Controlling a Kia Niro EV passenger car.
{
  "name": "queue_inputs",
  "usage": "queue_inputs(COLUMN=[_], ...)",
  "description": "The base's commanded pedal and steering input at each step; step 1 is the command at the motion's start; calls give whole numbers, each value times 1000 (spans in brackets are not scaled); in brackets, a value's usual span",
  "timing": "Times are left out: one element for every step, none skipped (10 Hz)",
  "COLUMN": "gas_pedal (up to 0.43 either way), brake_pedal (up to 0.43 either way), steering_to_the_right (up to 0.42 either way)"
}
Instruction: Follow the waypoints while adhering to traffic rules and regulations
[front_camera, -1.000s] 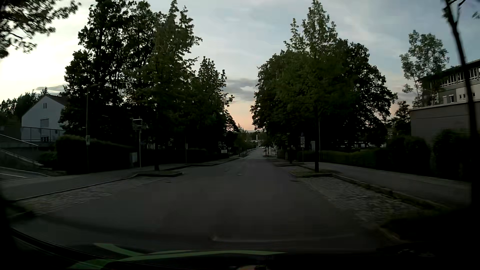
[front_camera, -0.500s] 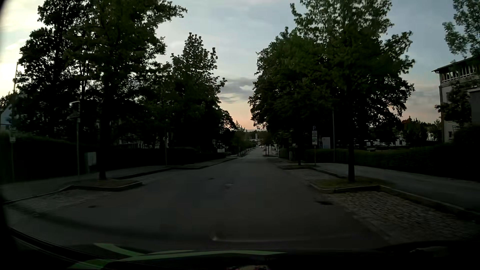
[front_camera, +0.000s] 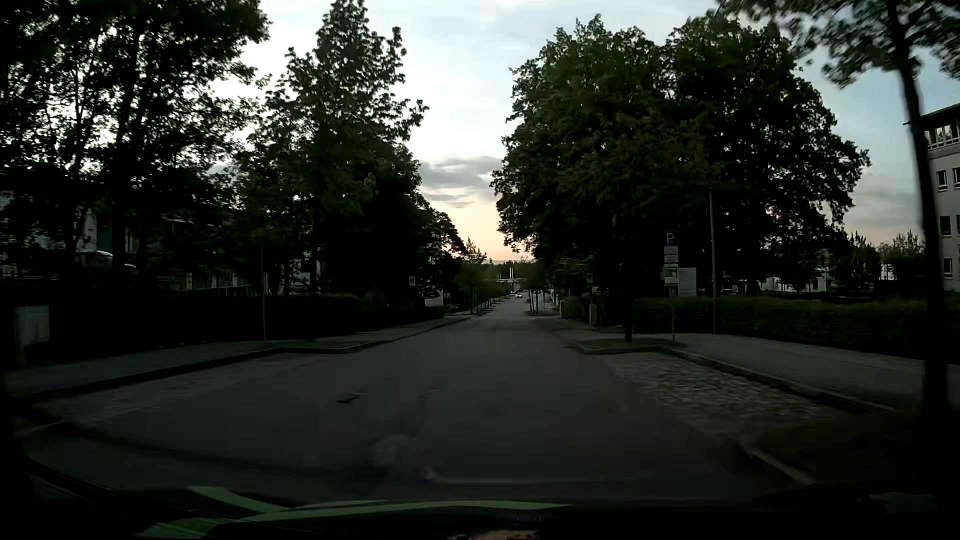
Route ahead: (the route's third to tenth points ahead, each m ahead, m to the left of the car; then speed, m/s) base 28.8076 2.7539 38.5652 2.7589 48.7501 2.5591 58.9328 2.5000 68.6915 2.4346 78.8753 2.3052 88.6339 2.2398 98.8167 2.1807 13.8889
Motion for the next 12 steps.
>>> queue_inputs(gas_pedal=[0,0,0,0,0,0,0,0,0,0,0,0], brake_pedal=[0,0,0,0,0,0,0,0,0,6,116,177], steering_to_the_right=[-2,-2,-2,-2,-2,-2,-1,-1,-1,-1,-1,-1])
